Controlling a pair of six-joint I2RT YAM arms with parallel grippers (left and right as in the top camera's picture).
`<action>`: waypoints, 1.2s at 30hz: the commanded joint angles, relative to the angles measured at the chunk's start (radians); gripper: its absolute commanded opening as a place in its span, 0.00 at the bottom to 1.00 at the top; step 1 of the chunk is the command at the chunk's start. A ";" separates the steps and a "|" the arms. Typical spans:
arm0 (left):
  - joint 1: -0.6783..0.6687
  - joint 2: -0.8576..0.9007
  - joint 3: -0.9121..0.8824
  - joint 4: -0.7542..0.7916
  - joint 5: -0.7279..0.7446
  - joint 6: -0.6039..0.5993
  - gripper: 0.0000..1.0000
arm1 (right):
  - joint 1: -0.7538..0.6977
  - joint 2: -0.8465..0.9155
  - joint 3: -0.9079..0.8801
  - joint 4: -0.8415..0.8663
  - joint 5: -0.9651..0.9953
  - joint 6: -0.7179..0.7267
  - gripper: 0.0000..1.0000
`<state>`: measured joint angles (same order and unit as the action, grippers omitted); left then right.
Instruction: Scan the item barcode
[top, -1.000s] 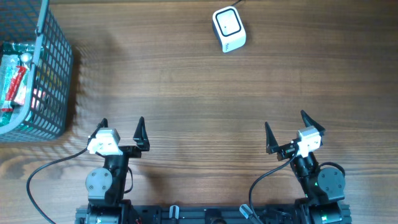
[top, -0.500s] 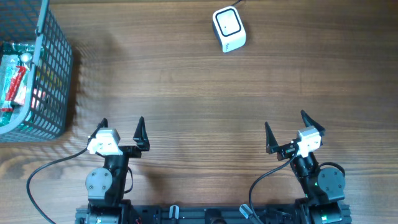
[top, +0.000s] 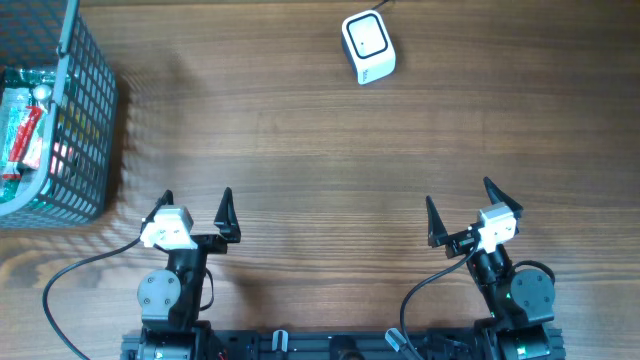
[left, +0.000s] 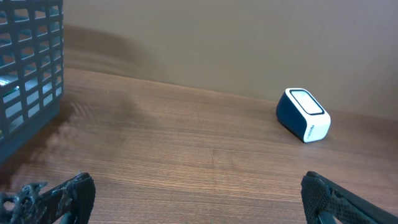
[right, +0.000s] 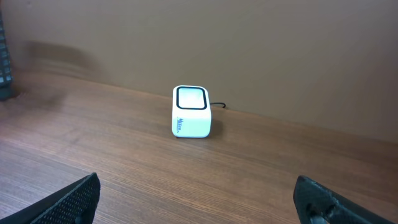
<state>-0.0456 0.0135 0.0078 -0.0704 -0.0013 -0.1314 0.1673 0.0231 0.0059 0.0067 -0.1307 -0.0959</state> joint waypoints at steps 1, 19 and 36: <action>0.004 -0.007 -0.002 -0.005 0.012 0.023 1.00 | -0.005 0.006 -0.001 0.002 -0.001 -0.009 1.00; 0.005 -0.007 0.055 0.155 0.020 -0.016 1.00 | -0.005 0.006 -0.001 0.002 -0.001 -0.009 1.00; 0.004 1.179 2.221 -1.336 -0.041 -0.030 1.00 | -0.005 0.006 -0.001 0.002 -0.001 -0.009 1.00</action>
<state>-0.0456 0.9813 1.9793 -1.3285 -0.0177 -0.1726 0.1673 0.0299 0.0063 0.0044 -0.1310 -0.0994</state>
